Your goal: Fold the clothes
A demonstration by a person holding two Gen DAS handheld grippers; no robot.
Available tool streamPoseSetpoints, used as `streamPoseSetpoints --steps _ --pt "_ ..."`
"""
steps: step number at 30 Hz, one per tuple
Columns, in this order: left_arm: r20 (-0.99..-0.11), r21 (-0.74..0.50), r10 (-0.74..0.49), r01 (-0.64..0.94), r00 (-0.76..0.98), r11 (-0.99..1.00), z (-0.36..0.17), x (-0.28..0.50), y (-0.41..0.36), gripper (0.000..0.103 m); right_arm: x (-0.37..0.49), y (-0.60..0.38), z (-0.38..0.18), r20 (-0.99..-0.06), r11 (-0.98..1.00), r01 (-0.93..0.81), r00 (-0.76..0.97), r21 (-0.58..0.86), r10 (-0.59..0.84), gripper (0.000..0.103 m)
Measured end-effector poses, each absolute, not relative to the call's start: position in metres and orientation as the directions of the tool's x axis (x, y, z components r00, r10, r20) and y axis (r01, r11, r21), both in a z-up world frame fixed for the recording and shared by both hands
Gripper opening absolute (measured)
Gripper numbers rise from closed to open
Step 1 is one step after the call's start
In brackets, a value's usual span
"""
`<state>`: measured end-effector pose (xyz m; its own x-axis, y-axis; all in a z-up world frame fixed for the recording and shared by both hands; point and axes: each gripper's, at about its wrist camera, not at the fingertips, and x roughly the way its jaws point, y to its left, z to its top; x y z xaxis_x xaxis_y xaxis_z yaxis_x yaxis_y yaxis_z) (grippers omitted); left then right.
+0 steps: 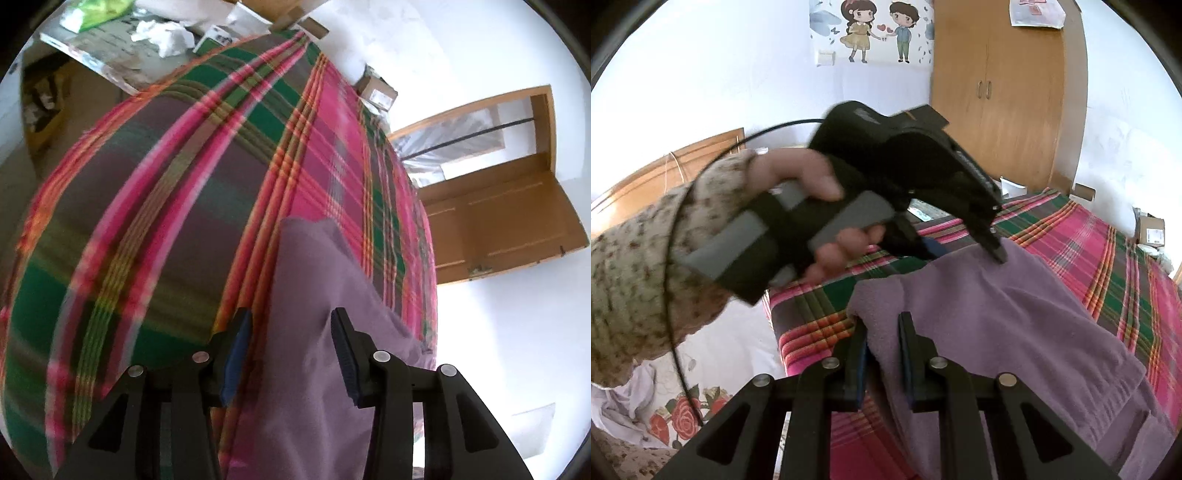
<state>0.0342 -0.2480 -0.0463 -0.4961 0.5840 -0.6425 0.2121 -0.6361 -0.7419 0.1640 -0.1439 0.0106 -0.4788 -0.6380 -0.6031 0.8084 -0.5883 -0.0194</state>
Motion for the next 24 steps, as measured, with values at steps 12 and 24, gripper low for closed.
streamPoseSetpoints --steps 12,24 --pt "-0.596 -0.780 0.627 0.174 -0.501 -0.601 -0.049 0.023 -0.243 0.015 0.163 -0.140 0.011 -0.580 -0.588 0.809 -0.483 -0.010 -0.656 0.015" --pt "-0.608 -0.767 0.610 0.179 -0.508 -0.616 -0.040 0.027 -0.252 0.014 0.160 -0.138 0.020 -0.551 -0.568 0.823 -0.470 0.009 -0.690 0.015"
